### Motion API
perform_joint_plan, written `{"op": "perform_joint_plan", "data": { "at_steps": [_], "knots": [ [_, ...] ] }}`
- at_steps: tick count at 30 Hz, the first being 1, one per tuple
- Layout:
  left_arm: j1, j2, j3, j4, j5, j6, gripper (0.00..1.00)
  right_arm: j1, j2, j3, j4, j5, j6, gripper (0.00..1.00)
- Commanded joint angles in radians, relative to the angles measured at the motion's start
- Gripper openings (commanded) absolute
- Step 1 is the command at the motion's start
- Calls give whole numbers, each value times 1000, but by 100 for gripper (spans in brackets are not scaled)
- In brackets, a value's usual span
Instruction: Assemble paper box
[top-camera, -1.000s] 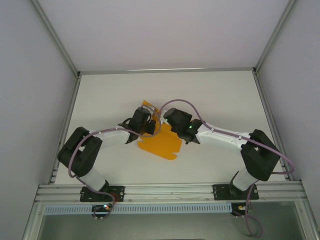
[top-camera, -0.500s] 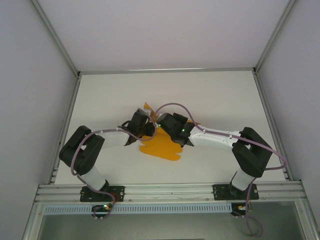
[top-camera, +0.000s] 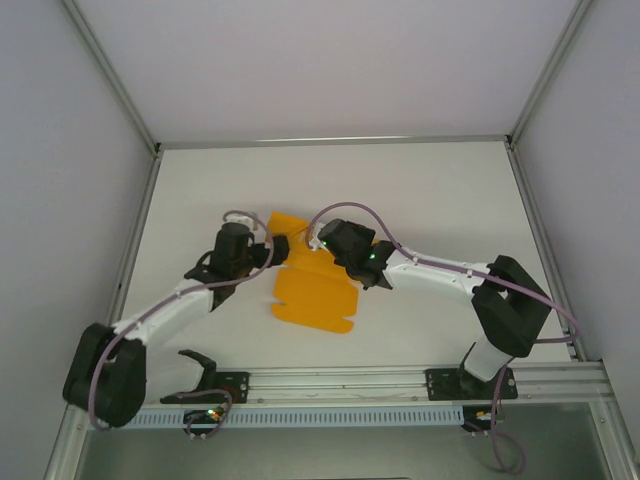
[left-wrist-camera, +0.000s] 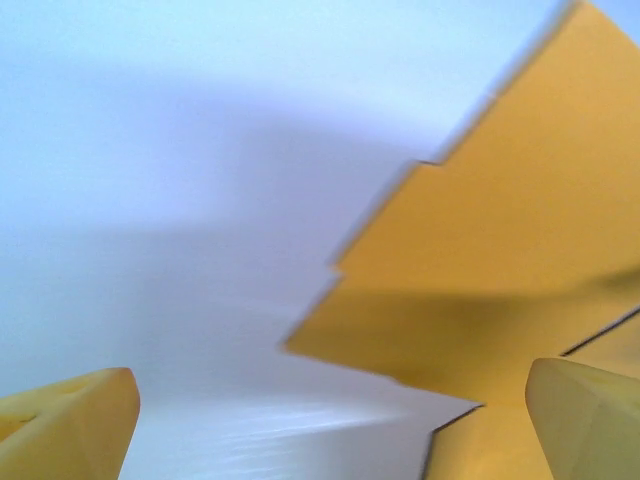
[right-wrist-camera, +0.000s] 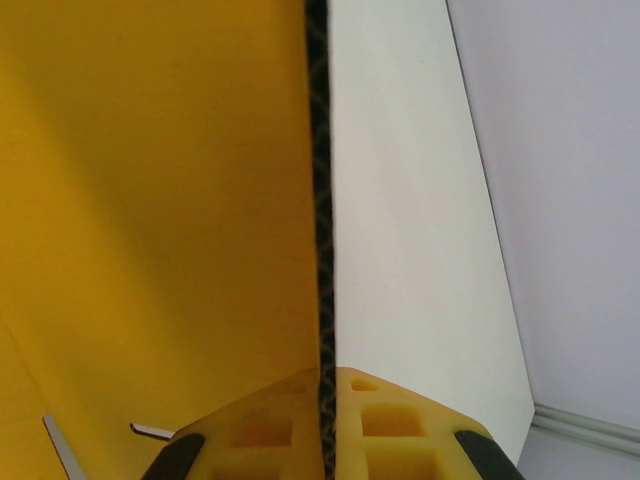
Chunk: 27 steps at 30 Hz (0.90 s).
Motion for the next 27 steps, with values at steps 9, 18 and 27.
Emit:
{"op": "perform_joint_plan", "data": {
  "at_steps": [9, 18, 27],
  "knots": [
    [104, 0, -48, -138, 85, -33, 94, -17, -10, 25, 10, -32, -17, 0],
    [-64, 179, 23, 66, 240, 79, 91, -15, 1, 37, 5, -52, -5, 0],
    [-152, 408, 142, 60, 114, 105, 78, 23, -10, -14, 32, -71, 13, 0]
  ]
}}
